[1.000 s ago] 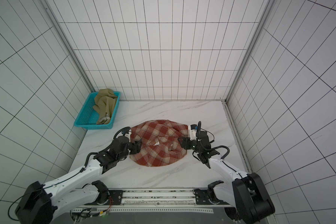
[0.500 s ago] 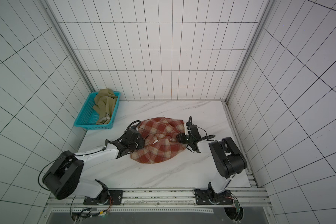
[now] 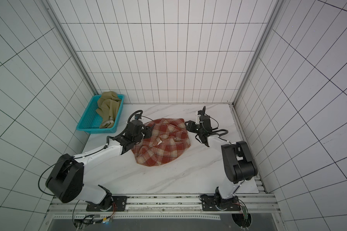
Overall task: Fold and stack skirts
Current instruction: Move the skirt to the center of the table, then smooth out the skirt at the center of the table.
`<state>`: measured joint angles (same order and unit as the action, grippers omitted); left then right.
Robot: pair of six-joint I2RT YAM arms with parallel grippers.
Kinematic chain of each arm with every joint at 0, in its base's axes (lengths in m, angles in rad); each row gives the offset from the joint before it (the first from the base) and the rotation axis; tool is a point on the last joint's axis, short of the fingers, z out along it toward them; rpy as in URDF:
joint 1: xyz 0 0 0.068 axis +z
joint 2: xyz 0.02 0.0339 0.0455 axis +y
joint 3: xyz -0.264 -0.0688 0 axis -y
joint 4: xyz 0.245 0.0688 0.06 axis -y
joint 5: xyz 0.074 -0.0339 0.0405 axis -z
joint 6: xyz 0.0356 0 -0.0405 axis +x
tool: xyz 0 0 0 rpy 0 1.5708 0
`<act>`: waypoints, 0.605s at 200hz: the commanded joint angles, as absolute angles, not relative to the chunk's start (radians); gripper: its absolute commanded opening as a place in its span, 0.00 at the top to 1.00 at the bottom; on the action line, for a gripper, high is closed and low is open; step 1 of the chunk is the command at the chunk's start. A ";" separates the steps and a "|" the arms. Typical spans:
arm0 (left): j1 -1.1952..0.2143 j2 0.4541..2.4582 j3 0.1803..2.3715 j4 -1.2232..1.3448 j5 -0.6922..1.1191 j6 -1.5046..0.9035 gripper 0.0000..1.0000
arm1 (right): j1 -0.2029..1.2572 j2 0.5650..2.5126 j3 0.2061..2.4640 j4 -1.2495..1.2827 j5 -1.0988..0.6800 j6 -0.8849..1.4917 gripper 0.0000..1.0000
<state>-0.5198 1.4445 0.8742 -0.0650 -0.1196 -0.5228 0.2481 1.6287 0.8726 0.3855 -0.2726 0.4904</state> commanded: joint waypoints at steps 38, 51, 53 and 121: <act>-0.490 1.279 0.743 -0.082 -0.119 -0.542 0.36 | 0.355 1.547 0.897 0.256 -0.280 0.375 0.36; -0.468 1.280 0.729 -0.092 -0.101 -0.557 0.36 | 0.372 1.596 0.927 0.257 -0.300 0.372 0.35; -0.466 1.281 0.727 -0.092 -0.098 -0.561 0.36 | 0.376 1.605 0.934 0.257 -0.303 0.371 0.35; -0.434 1.333 0.706 -0.138 0.016 -0.611 0.37 | 0.487 1.782 1.071 0.141 -0.350 0.307 0.36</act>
